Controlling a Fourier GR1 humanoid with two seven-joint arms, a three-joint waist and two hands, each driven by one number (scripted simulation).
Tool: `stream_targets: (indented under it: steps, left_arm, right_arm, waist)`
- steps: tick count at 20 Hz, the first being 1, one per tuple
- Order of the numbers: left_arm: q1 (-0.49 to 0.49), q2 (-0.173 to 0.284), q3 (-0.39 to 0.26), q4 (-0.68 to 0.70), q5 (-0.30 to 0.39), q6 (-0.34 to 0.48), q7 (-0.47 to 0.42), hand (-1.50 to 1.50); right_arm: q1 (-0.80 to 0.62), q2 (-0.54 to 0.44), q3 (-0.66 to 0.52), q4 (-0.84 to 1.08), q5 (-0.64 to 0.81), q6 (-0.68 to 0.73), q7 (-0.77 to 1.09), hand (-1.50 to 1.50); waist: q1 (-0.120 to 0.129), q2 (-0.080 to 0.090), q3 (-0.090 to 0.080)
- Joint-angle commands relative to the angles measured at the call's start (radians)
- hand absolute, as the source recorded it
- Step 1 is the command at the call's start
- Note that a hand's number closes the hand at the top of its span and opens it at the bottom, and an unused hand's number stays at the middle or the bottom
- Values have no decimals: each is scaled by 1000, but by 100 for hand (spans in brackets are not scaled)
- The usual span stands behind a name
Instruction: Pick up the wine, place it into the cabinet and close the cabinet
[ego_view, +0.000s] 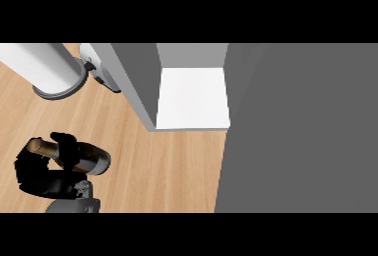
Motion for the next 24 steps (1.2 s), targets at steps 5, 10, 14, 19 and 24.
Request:
stream_targets:
  steps: [5, 10, 14, 19, 24]
  left_arm:
    - [-7, 0, -20, 54, 2, 2, -34, 150]
    - [-37, 146, -517, 19, 87, 2, -7, 150]
    - [-74, 213, -758, -78, 138, 2, 11, 150]
    - [-120, 316, -974, -259, 179, 2, 12, 150]
    - [-161, 430, -1097, -411, 208, 2, 6, 150]
  right_arm:
    - [15, 8, 10, -43, -27, -1, 10, -150]
    - [-28, 8, 43, 1, -32, 21, 0, -150]
    - [-42, 13, 70, 16, -33, 34, -3, -150]
    - [-42, 15, 64, 20, -23, 25, 5, -150]
    - [-48, 7, 55, -4, -33, 18, 25, -150]
  waist:
    - [-6, 4, 0]
    - [-112, 3, -5]
    - [-127, 3, -7]
    - [-99, 0, -8]
    - [-72, 5, -9]
